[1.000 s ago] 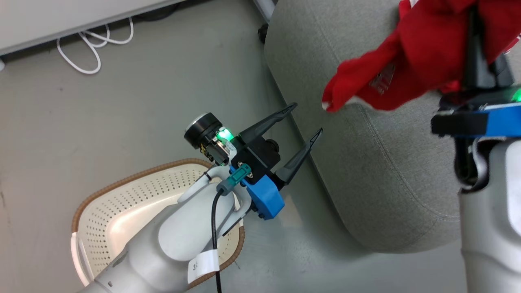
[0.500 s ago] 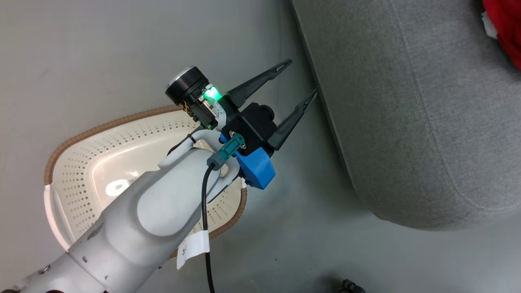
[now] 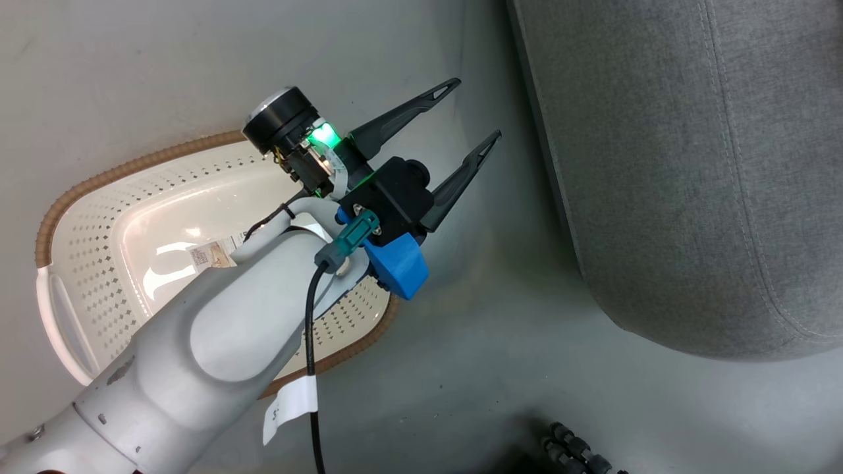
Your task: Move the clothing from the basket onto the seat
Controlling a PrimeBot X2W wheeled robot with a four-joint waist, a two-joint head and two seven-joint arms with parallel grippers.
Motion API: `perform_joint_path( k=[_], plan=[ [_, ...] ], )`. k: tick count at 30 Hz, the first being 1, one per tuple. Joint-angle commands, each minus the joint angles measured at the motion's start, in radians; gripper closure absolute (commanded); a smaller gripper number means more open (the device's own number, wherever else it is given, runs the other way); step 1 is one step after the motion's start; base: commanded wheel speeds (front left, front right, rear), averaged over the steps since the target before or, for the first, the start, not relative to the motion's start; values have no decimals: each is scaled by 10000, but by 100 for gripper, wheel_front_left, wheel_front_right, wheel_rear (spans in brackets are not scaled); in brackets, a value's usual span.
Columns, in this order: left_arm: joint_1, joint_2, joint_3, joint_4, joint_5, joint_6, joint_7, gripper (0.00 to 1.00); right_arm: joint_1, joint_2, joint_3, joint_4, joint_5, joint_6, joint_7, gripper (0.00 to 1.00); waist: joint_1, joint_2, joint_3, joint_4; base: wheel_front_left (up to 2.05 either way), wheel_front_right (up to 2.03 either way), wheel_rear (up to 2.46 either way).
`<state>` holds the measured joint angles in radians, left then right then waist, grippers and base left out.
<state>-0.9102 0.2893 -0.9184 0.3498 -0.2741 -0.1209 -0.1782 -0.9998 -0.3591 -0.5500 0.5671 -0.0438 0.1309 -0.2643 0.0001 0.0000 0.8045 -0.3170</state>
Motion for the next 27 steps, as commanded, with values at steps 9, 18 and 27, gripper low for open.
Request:
perform_joint_path(
  k=[9, 18, 27],
  plan=[
    [-31, 236, -1, -307, -80, 197, 39, 0, 35, 501, -480, 950, -401, -1, -4, 89, -1, 0, 77, 102, 0, 0, 0],
    [246, -42, 67, 0, -278, 393, -434, 0, 1175, 651, -549, -331, 9, -1, -6, 0, -1, 0, -840, 258, 0, 0, 0],
    [992, -333, 551, 492, -749, 687, -847, 0, 3084, 876, 80, -2328, 440, -1, -3, 0, -1, 0, -2430, 381, 0, 0, 0]
  ],
)
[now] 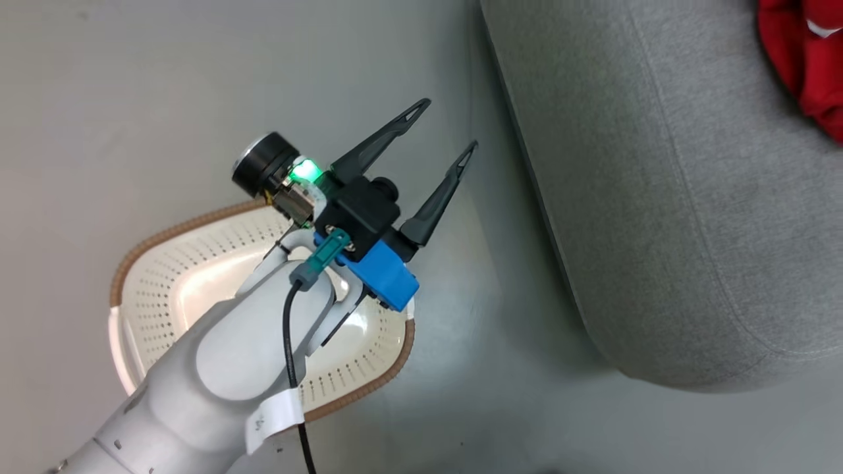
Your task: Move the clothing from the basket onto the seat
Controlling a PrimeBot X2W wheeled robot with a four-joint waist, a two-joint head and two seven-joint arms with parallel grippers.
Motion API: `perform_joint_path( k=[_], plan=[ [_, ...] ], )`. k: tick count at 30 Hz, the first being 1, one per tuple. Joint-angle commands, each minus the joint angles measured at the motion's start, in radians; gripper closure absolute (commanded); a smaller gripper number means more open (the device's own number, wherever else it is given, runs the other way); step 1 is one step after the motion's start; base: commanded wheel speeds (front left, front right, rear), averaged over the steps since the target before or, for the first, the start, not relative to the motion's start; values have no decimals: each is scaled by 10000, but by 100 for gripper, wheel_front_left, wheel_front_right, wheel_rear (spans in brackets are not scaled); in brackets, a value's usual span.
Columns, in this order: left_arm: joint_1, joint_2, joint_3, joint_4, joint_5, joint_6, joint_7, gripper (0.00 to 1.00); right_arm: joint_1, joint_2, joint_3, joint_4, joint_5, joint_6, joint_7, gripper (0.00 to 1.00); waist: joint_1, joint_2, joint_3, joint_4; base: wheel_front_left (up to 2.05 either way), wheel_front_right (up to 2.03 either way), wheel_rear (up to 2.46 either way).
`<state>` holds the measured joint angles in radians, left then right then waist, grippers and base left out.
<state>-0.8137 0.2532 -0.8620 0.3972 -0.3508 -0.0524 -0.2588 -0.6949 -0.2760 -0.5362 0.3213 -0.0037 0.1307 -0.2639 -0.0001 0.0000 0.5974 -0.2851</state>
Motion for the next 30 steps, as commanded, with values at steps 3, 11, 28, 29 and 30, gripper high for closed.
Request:
perform_joint_path(
  k=[3, 11, 28, 29, 30],
  plan=[
    [400, -25, 379, -56, -123, 156, -71, 0, 537, 232, 503, -606, 190, 1, -7, 0, 1, 0, -905, 139, 0, 0, 0],
    [1869, -92, 2116, -812, -85, 500, -74, 0, 1737, 823, 2120, -1877, 505, 1, -8, 0, 1, 0, -2293, 703, 0, 0, 0],
    [4669, -606, 6168, -1267, 905, 448, -76, 0, 4031, 1680, 4129, -2121, 681, 1, -8, 0, 1, 0, -4288, 2236, 0, 0, 0],
    [4836, -670, 6339, -1262, 969, 416, -76, 0, 4130, 1715, 4217, -2072, 703, 1, -8, 0, 1, 0, -4407, 2303, 0, 0, 0],
    [5004, -724, 6500, -1260, 1049, 374, -76, 0, 4245, 1744, 4277, -2046, 700, 1, -8, 0, 1, 0, -4516, 2357, 0, 0, 0]
  ],
)
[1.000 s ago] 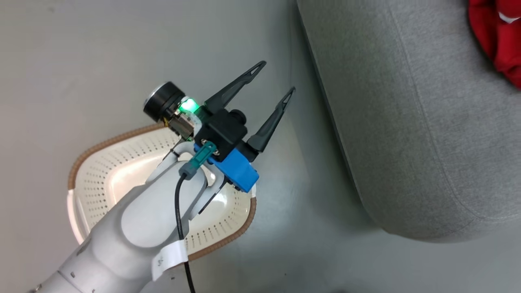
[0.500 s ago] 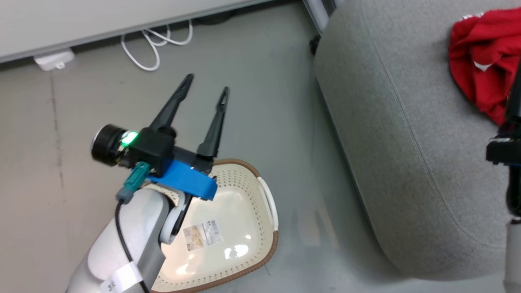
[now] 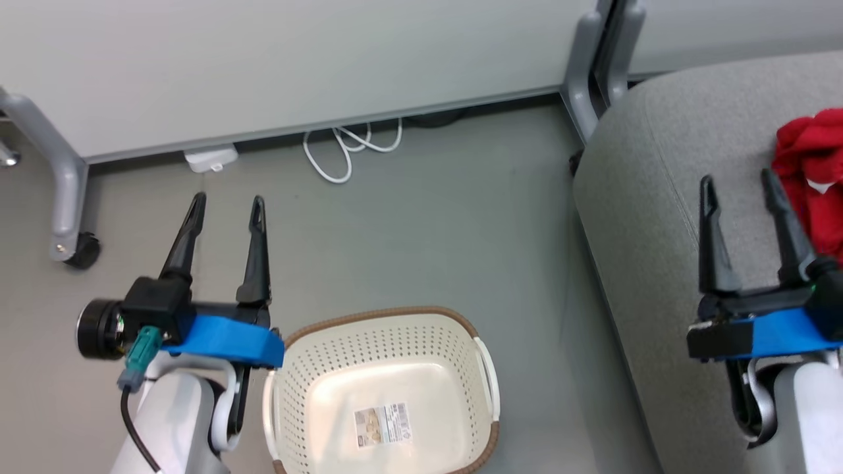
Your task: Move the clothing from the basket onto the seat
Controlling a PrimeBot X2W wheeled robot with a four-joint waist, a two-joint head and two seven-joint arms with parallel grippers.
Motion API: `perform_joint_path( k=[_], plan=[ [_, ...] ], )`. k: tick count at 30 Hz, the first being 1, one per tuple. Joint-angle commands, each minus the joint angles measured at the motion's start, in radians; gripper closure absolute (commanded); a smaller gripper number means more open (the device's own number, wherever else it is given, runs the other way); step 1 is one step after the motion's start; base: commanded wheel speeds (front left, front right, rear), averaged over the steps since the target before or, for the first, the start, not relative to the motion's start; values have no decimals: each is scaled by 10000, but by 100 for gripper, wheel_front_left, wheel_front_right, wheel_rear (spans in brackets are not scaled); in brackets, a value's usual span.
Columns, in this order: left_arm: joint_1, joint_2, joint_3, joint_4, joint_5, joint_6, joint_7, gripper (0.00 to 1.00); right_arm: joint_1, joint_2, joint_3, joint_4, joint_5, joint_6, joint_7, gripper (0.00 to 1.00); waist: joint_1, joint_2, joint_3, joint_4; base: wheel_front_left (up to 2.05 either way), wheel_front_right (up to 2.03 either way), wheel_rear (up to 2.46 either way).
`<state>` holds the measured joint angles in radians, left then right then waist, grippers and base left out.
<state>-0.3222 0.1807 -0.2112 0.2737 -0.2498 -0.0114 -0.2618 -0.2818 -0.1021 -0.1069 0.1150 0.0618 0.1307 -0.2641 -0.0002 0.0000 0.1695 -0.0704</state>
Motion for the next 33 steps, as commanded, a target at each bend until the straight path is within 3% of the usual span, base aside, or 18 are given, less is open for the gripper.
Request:
perform_joint_path(
  k=[1, 17, 33],
  plan=[
    [236, -78, 140, -13, 88, -75, -45, 0, 245, 16, 17, 79, 78, 1, -6, 0, 2, 0, -348, 279, 0, 0, 0],
    [1816, -1037, 1463, 360, 905, -692, -46, 0, 1800, 453, 511, 814, 392, 1, -6, 0, 2, 0, -1363, 928, 0, 0, 0],
    [2111, -1285, 1881, 537, 1127, -1045, -46, 0, 2139, 521, 918, 1412, 990, 1, -6, 0, 2, 0, -1445, 1256, 0, 0, 0]
  ],
)
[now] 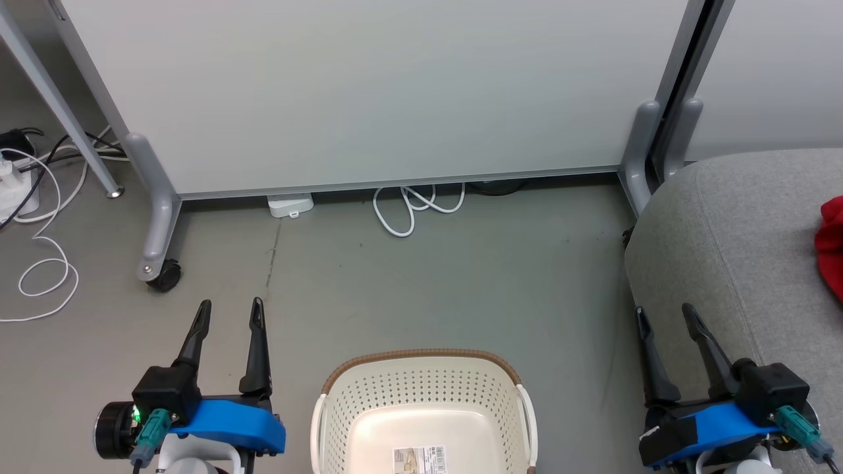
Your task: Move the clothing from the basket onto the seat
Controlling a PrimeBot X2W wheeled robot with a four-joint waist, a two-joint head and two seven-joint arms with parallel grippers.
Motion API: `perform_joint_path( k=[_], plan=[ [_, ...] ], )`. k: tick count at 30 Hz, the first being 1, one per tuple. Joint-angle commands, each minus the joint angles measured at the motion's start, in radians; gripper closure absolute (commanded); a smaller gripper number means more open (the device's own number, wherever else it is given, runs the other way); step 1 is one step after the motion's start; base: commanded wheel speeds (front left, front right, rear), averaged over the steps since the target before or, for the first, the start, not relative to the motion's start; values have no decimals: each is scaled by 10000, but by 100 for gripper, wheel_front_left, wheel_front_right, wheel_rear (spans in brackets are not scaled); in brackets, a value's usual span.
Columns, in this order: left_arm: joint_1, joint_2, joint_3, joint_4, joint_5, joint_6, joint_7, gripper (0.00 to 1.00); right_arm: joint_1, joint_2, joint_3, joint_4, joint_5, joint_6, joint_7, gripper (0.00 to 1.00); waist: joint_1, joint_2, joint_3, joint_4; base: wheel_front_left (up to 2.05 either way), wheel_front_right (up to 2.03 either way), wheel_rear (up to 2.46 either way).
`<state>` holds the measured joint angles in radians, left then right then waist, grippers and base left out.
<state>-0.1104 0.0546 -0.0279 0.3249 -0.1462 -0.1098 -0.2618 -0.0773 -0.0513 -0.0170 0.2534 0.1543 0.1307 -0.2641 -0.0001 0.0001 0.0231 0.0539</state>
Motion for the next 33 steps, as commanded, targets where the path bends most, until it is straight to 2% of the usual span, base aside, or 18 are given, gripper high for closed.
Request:
perform_joint_path(
  k=[1, 12, 13, 17, 33],
  plan=[
    [-27, -25, 57, 29, 82, -70, -46, 0, 81, 13, 30, 31, 69, 1, -6, 0, 1, -1, 33, 20, 0, 0, 0],
    [-129, -43, 156, 65, 234, -103, -46, 0, -10, 15, 69, 77, 130, 1, -6, 0, 1, -1, 101, 17, 0, 0, 0],
    [-11, -29, 134, 63, 162, -58, 5, 100, -4, 2, 74, 84, 108, 0, 0, 100, 1, -1, 102, 18, 0, 0, 0],
    [229, -50, 163, 399, 50, -59, 104, 100, 57, 11, 59, 421, 199, 0, 58, 100, 1, -1, 101, 16, 0, 0, 0],
    [122, -46, 449, 151, -3044, -77, 892, 100, -69, 10, -171, 322, 3227, 0, 852, 100, 1, -1, 55, -55, 0, 0, 0]
  ],
)
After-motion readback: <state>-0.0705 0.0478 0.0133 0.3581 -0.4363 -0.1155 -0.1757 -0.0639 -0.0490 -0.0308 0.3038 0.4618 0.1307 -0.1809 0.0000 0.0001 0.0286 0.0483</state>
